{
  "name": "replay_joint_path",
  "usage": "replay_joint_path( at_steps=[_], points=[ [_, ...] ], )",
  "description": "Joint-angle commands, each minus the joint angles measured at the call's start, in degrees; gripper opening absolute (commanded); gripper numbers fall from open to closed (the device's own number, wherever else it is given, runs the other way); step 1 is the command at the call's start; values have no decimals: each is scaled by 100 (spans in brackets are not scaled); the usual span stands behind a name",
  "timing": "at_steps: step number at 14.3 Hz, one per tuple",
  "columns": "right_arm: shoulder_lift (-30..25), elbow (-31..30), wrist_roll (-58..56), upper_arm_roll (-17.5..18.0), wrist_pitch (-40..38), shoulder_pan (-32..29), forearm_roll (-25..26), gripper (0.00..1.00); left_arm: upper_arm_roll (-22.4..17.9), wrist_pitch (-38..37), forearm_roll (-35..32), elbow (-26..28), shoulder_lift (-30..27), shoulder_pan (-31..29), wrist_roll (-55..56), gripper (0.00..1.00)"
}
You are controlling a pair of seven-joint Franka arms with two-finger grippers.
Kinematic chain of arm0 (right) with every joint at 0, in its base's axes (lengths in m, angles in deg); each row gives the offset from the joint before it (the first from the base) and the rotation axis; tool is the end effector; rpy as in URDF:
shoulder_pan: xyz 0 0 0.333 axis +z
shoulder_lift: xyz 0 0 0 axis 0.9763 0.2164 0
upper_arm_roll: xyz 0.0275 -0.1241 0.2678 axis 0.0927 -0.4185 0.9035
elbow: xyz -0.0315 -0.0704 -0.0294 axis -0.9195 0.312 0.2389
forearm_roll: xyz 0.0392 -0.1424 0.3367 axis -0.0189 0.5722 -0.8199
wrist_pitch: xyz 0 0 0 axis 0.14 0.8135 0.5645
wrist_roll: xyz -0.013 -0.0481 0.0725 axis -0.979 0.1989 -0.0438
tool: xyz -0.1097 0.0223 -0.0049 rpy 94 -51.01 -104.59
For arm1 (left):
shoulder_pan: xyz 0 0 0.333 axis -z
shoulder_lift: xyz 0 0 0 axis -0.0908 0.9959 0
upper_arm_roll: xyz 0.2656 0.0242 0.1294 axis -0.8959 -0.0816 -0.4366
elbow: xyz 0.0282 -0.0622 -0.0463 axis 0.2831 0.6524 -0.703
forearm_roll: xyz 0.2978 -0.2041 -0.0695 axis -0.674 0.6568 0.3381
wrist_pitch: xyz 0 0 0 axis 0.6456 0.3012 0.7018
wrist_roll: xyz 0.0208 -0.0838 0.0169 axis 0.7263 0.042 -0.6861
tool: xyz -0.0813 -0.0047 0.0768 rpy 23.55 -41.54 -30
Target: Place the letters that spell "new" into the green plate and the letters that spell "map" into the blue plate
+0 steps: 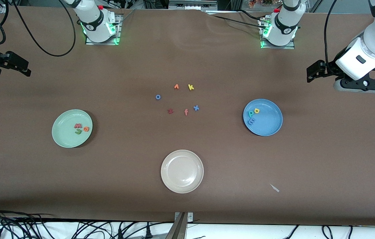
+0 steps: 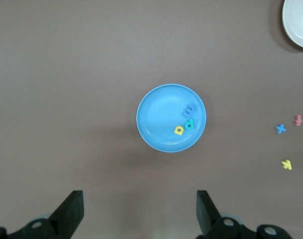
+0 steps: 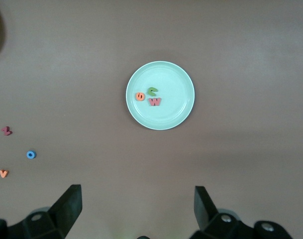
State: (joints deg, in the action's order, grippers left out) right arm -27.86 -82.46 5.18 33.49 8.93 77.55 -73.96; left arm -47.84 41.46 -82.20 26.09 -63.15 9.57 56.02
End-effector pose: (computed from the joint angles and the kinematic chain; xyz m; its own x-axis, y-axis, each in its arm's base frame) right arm 0.5139 -0.0050 0.5953 0.9994 -0.0177 -0.0283 -0.0172 -0.9997 0.0169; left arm 0.5208 -0.0748 0.5695 0.9939 -0.0413 -0.1025 -0.0402 -0.9991 0.0128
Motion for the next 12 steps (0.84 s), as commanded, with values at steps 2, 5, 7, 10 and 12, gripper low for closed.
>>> replay_joint_path(
  at_steps=[2,5,7,10,12],
  points=[
    [-16,28,13,65,-161,-58,17,100,-12,-104,147,-121,9,-32,-82,100],
    [-16,28,30,74,-319,-58,8,100,-12,-104,147,-112,9,-32,-74,100],
    [-24,19,30,82,-319,-49,8,100,-12,-104,147,-112,9,-32,-74,100],
    [-24,19,30,83,-319,-49,8,100,-12,-104,129,-112,9,-41,-74,100],
    [-24,19,22,83,-311,-49,8,100,-3,-104,129,-112,9,-32,-74,100]
  ],
)
